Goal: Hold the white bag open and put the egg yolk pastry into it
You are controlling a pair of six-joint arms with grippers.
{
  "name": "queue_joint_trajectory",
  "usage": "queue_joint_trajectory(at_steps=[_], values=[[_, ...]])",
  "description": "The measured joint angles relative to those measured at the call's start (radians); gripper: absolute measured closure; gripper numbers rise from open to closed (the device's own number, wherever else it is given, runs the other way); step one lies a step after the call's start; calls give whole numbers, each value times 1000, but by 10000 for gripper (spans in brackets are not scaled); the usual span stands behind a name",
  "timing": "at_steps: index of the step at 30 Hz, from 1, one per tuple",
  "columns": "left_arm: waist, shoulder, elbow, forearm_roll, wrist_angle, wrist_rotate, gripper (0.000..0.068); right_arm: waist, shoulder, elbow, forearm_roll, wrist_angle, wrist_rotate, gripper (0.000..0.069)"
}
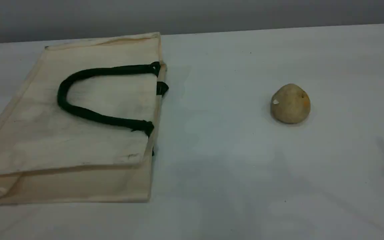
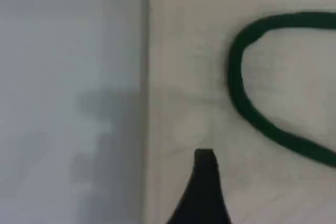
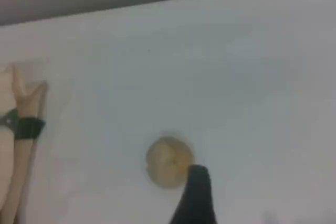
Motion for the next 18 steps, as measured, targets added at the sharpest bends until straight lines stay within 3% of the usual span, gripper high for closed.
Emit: queue_joint_trajectory(at_steps=[7, 18], values=[[-1, 165, -52, -82, -45, 60, 130, 0, 5, 0, 3, -28, 0, 123], [-6, 315, -53, -128, -141, 67, 131, 0, 5, 0, 75, -30, -50, 123]])
